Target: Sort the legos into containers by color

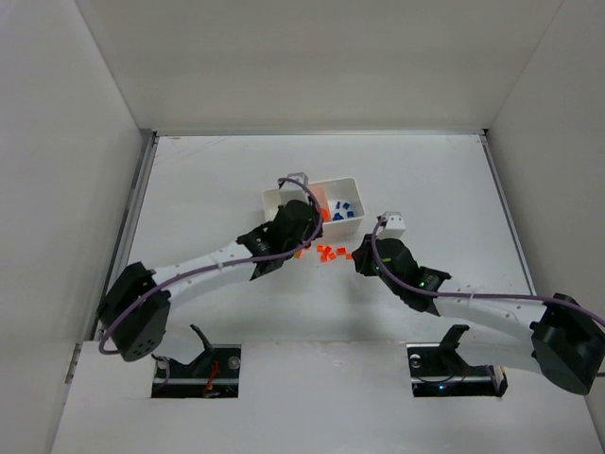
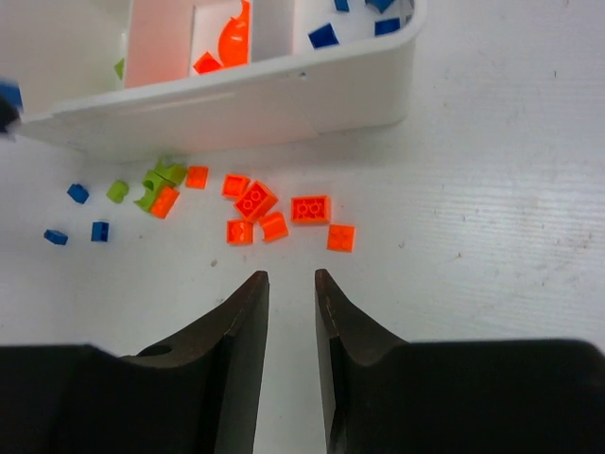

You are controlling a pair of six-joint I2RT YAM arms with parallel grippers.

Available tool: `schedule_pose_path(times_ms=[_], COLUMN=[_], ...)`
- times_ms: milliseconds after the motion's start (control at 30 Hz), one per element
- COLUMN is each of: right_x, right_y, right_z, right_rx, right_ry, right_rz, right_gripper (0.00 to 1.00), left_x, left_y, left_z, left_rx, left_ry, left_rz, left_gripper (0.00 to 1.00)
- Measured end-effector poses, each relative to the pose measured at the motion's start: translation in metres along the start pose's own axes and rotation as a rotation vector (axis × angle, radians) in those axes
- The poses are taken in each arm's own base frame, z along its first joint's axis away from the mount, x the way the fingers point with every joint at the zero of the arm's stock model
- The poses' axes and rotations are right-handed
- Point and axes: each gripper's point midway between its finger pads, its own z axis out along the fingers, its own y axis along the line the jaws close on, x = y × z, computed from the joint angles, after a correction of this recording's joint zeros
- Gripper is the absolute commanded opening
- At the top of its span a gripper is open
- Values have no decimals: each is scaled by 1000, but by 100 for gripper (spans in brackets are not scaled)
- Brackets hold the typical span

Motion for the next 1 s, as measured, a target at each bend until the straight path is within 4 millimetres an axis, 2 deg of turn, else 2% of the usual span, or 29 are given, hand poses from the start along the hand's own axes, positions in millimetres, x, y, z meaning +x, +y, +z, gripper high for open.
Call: schedule_pose_path(times_ms=[100,233,333,400,533,667,733,900,1000], right_x=[17,36,37,34,30,31,36,49,51], right_y=[-8,-14,-15,-15,-15,-14,-16,-17,-15], right_z=[-1,-5,-10,-14,-19,-19,-17,-13,-10], right_rx=[18,27,17,9,-5,-6,2,16,18], right_ry=[30,64,56,40,18,21,35,71,80], right_rz=[25,41,65,84,109,107,98,67,56], right_gripper=[32,33,33,33,34,35,35,35,34], left_x=[-18,-19,-9,0,11,5,1,2,13], left_y=[-30,-56,-65,-67,-66,-66,-59,-20,5], left_z=[26,70,103,121,136,131,117,54,16], left_rx=[57,87,84,78,66,65,59,18,-7], left_ry=[-16,1,32,53,78,61,44,0,-25], left_rz=[-28,-35,-27,-18,-6,0,5,16,22], left_gripper=[14,14,16,21,34,36,34,26,24])
